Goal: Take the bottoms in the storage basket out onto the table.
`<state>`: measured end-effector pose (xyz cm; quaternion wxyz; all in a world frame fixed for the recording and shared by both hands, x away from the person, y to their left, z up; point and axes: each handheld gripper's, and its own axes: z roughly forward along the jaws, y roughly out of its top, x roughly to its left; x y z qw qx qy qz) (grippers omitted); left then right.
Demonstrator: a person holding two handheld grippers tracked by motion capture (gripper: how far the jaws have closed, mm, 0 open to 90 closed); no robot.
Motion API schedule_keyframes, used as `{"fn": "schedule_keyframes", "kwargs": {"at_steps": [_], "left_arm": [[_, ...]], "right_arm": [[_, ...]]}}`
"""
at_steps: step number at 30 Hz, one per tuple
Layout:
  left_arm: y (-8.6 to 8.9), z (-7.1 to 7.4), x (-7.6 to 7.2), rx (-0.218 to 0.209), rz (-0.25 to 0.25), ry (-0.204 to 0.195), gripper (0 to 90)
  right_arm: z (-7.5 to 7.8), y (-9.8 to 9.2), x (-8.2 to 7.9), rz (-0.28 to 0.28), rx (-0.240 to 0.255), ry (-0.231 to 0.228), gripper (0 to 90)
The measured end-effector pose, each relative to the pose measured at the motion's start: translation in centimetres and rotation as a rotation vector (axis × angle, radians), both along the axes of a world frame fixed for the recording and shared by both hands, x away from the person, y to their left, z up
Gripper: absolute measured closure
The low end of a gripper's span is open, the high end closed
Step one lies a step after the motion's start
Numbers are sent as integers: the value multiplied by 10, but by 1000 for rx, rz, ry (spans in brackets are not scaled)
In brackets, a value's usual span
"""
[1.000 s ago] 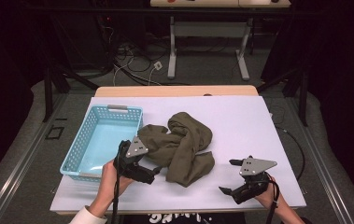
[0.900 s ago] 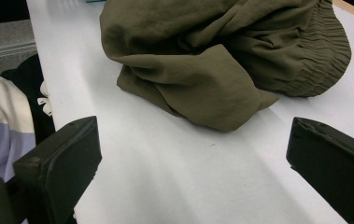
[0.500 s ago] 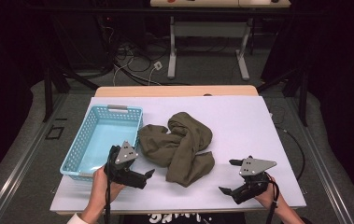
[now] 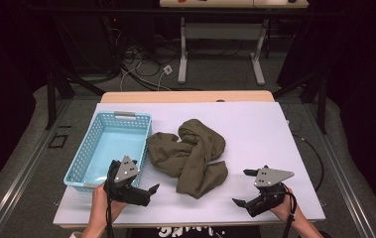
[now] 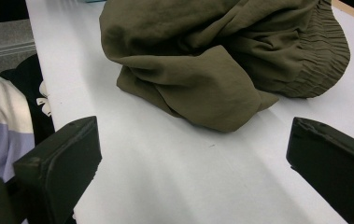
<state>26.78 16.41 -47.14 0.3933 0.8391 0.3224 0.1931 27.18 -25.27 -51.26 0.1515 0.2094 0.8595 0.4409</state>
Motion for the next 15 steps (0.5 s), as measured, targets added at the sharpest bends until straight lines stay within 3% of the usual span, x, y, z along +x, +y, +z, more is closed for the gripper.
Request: {"fn": "schedule_keyframes", "kwargs": {"at_steps": [15], "left_arm": [[13,-5,-17,-34,10,-16,0]], "right_arm": [[0,0,0,0,-1,-2,26]]}}
